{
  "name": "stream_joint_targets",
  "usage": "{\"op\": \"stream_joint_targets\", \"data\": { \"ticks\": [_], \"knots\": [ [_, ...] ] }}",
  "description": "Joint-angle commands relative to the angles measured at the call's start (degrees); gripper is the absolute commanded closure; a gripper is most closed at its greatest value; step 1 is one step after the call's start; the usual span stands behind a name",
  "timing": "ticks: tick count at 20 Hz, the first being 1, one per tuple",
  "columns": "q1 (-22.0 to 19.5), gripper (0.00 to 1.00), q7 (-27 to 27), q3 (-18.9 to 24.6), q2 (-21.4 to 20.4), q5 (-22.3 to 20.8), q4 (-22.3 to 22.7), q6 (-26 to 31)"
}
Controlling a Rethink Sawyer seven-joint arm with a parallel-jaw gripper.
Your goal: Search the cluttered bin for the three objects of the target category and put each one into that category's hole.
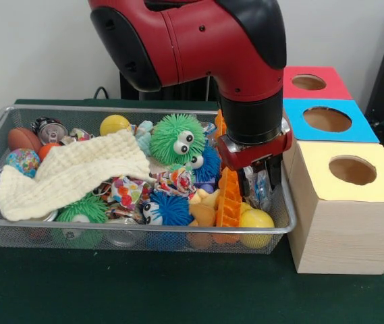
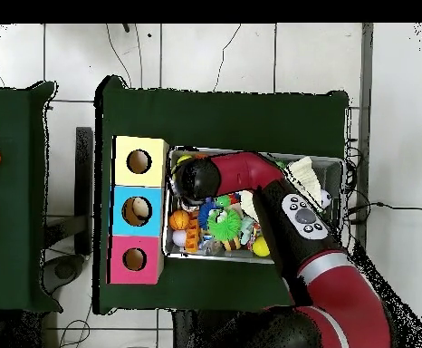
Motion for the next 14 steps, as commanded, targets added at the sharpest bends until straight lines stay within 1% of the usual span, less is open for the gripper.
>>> {"op": "stream_joint_targets", "data": {
  "ticks": [1, 4, 5, 6, 7, 9, 14],
  "knots": [
    [1.27, 0.0, -9.35, 1.37, 4.77, -4.81, -3.87, 0.59],
    [2.06, 0.0, -8.31, 0.42, 4.77, -4.35, -4.57, 2.45],
    [2.32, 1.0, -7.76, 0.03, 4.74, -4.11, -4.77, 3.12],
    [2.1, 1.0, -10.82, 0.89, 4.72, -4.65, -5.08, 4.44],
    [2.22, 1.0, -11.93, 0.81, 4.52, -4.94, -5.07, 5.66],
    [2.61, 1.0, -9.77, -0.89, 3.33, -4.36, -4.0, 7.47],
    [2.99, 1.0, -10.02, -0.48, 2.96, -3.31, -4.3, 8.7]
  ]
}}
